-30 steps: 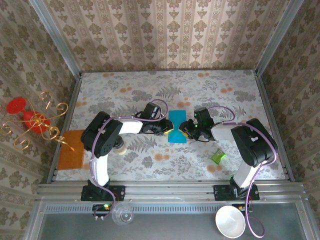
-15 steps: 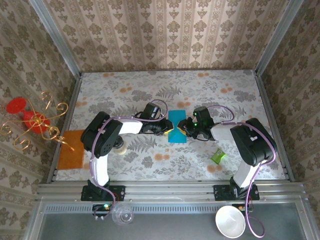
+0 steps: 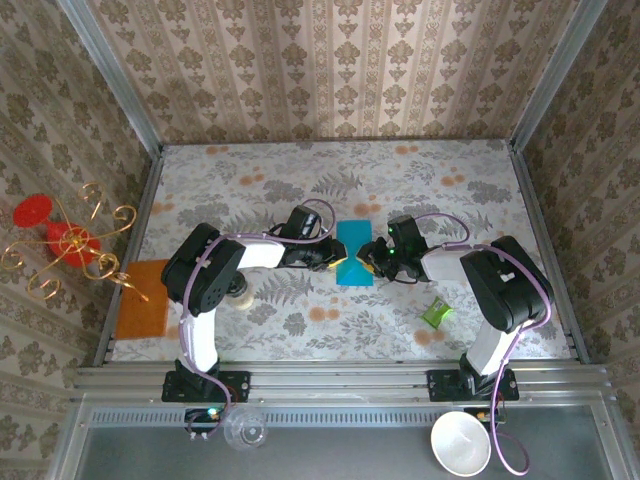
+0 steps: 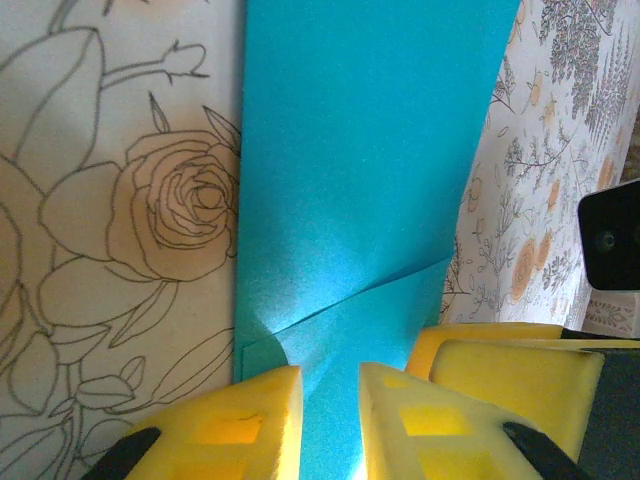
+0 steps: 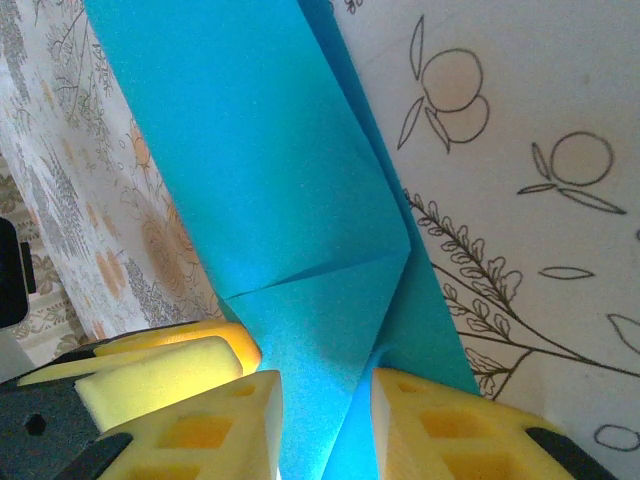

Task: Fold a paper plane with a square sheet of paper (pick it up from the middle)
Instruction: Pick up the paper from the center of the table.

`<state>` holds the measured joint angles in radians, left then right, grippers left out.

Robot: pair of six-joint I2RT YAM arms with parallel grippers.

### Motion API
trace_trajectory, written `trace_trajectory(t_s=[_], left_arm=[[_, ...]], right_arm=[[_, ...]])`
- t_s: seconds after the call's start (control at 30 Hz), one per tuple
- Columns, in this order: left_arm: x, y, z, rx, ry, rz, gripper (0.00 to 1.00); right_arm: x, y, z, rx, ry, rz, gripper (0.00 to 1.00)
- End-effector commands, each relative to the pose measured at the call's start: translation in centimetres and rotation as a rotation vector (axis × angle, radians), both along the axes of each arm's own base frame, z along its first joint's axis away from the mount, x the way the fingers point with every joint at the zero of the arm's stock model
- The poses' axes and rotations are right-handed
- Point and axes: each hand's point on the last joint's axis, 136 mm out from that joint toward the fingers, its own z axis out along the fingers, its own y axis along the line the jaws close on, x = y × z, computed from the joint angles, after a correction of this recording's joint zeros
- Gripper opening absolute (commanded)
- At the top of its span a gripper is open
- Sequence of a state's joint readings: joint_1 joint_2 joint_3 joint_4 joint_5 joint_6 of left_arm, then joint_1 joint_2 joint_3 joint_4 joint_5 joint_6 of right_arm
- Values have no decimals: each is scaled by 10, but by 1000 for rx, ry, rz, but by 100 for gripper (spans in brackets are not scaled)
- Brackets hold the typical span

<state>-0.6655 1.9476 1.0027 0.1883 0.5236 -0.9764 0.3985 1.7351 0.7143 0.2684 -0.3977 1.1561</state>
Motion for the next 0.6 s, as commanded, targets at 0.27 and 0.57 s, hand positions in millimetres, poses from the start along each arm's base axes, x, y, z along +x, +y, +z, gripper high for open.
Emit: trace_trajectory(t_s=[0.27, 0.57], left_arm=[[-17, 11, -17, 41, 90, 0, 21], [-16, 11, -17, 40, 88, 2, 21]], right_arm=[[0, 14, 3, 43, -13, 49, 27], [-1, 20, 3, 58, -38, 75, 27]])
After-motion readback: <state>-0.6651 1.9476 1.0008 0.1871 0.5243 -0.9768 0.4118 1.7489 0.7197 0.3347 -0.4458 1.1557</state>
